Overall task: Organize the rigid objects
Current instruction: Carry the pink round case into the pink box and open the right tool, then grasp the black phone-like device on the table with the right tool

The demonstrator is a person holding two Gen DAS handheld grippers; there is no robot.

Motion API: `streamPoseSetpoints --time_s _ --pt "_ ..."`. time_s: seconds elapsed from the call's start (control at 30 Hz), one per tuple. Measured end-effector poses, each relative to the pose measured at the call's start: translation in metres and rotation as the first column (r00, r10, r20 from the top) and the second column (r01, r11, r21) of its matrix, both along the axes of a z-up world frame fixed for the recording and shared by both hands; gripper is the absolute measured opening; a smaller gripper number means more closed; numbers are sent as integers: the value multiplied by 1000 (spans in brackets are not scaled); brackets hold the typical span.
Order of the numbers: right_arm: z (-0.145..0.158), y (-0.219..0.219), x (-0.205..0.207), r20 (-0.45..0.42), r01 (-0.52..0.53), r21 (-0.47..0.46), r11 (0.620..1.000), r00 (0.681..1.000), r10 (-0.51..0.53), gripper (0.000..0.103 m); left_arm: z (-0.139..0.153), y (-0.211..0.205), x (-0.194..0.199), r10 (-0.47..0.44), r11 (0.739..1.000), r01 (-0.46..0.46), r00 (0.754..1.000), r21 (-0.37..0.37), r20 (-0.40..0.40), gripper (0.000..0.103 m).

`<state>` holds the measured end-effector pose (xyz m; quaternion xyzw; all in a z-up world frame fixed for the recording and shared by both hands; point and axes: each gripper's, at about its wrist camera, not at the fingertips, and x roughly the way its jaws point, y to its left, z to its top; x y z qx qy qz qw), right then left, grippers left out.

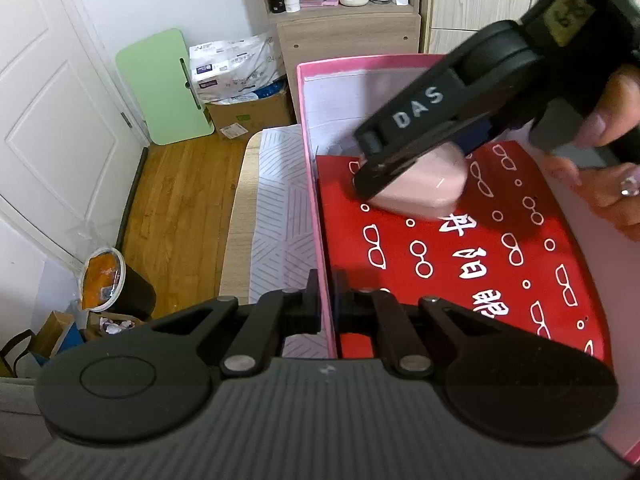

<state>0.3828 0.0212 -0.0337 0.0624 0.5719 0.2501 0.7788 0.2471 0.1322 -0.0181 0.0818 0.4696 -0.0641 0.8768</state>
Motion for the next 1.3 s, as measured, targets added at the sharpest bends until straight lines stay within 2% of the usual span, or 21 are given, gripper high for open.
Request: streamPoseSetpoints --time_s 0.1,0.17,0.33,0.4,0.5,0.67,0.7,0.8,0.93,1.03,1.17,1.3 --pt "-5 -1 6 -84 -3 41 999 996 7 88 1 -2 1 3 1000 -3 1000 3 -3 5" --pt "0 -7 7 -87 2 52 999 996 3 88 1 -5 2 3 1000 -3 1000 9 -3 5" --pt "40 -23 -3 25 -30 95 995 999 28 91 2 -7 2 1 1000 -1 1000 18 -1 5" --pt "61 -34 -15 69 -80 146 986 995 70 91 2 -9 2 -4 1000 4 1000 30 1 5" --pt "87 -55 -41 145 -121 174 977 985 96 92 2 -9 2 -4 1000 4 1000 26 1 5" --pt "110 -107 -78 244 -89 176 980 969 44 92 2 -9 2 -3 1000 3 1000 26 5 5" --pt "111 -114 -86 276 -93 164 982 960 45 92 2 -9 2 0 1000 0 1000 25 5 5" --pt "117 -124 -114 353 -116 28 993 931 99 92 2 -7 1 2 1000 -2 1000 22 4 5" --pt "125 -152 -146 426 -67 -41 997 901 78 91 2 -9 1 -2 1000 2 1000 30 6 5" --pt "121 -169 -164 490 -44 -121 992 866 98 91 2 -10 2 -2 999 2 1000 35 6 5" --pt "96 -190 -175 485 14 -189 982 871 81 91 2 -11 1 -5 999 5 1000 46 7 5" --pt "67 -202 -178 471 56 -209 976 881 50 90 2 -11 1 -3 999 3 1000 42 7 5"
